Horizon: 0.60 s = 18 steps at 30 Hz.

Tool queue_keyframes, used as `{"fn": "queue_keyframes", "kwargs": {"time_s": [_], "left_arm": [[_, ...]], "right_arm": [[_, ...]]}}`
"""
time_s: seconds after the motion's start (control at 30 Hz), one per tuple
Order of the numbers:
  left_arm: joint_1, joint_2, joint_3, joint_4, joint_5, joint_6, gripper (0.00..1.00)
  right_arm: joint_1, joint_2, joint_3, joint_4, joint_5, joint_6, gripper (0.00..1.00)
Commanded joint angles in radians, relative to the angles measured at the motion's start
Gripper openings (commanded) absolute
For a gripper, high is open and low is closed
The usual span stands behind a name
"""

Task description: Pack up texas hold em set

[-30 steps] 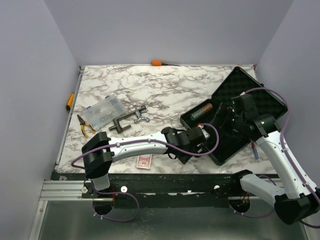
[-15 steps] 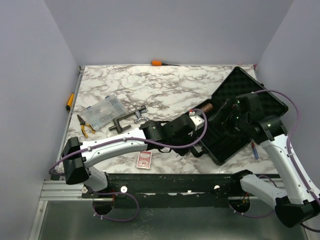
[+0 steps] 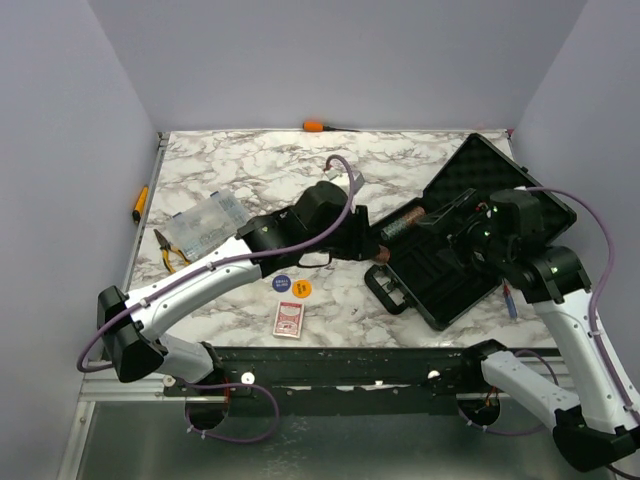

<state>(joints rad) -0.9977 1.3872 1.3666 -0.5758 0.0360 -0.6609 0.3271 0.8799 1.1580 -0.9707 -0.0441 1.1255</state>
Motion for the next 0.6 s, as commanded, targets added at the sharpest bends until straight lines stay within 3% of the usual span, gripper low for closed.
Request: {"fn": "queue_keyframes", "kwargs": {"time_s": [0.0, 0.1, 0.27, 0.57], "left_arm": [[0.066, -0.056, -0.009, 0.224, 0.143, -0.227, 0.00], [0.102, -0.066, -0.055, 0.358, 0.215, -0.313, 0.00], [0.105, -0.072, -0.085, 0.534, 0.220, -0.353, 0.00], [0.096, -0.096, -0.167, 0.761, 0.121, -0.217, 0.00]], "right_arm": [[-0.002, -0.036, -0.032, 0.140, -0.031, 0.069, 1.00], [-0.002, -0.054, -0.048, 0.192, -0.031, 0.133, 1.00], [-0.002, -0.081, -0.084, 0.264, -0.025, 0.272, 0.99], [-0.002, -0.083, -0.081, 0.235, -0.029, 0.515, 0.92]]}}
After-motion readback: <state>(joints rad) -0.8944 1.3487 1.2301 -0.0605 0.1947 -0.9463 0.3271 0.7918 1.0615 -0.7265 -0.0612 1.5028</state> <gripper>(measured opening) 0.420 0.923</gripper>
